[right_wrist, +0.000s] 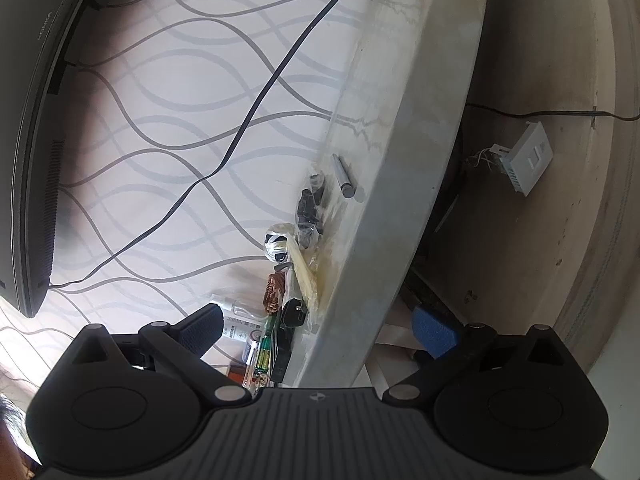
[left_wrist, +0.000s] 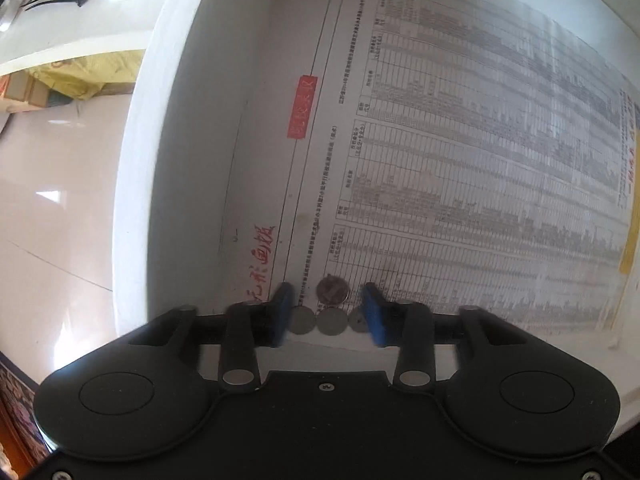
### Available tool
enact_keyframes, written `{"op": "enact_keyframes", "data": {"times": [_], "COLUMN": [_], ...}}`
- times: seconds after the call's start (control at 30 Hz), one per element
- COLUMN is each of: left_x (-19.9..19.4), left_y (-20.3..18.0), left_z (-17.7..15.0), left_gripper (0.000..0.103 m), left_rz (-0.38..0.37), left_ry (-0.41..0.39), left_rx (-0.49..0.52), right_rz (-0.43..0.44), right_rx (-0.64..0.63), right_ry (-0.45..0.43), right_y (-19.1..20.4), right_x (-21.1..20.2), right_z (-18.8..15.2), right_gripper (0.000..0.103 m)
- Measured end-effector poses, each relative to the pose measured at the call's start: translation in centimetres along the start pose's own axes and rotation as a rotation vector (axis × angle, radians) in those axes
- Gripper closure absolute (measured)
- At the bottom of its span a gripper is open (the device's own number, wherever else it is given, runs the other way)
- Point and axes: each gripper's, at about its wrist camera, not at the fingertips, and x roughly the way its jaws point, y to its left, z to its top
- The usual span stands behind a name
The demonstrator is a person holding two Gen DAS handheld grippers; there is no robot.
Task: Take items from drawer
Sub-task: 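Lower the left gripper into the drawer and grasp another silver coin, then lift the coin onto the countertop beside the first coin and release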
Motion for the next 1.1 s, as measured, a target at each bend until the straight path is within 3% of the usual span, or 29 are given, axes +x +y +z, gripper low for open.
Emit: {"op": "enact_keyframes", "data": {"times": [0.23,0.3,0.37,0.6,0.9,1.1], "left_x": [-0.3,-0.4,-0.6,-1.0,-4.7,-11.9], "left_y": [-0.5,-1.1,-1.8,-1.2,-1.6,-4.7], "left_z": [0.1,0.0,0.0,0.2,1.3,0.0], "left_gripper": [0.058,0.076,0.087,0.088,0.088,0.088], "left_rz": [0.024,0.016,0.012,-0.018,-0.083,-0.173], "left_ry": [-0.027,-0.04,-0.054,-0.087,-0.179,-0.399], "left_rx": [-0.028,-0.012,0.015,0.039,0.131,0.367], "right_rz": [0.008,0.012,0.016,0.023,0.017,0.011], "right_rx": [0.01,0.013,0.019,0.038,0.031,0.025], "right_ry": [0.001,0.0,-0.002,-0.002,-0.005,-0.001], "right_y": [-0.2,-0.2,-0.3,-0.5,-0.3,-0.2], "right_x": [-0.1,-0.1,-0.2,-0.1,-0.1,0.1], "right_z": [0.0,0.0,0.1,0.4,0.4,0.4], "right_gripper": [0.0,0.0,0.0,0.0,0.0,0.0]}}
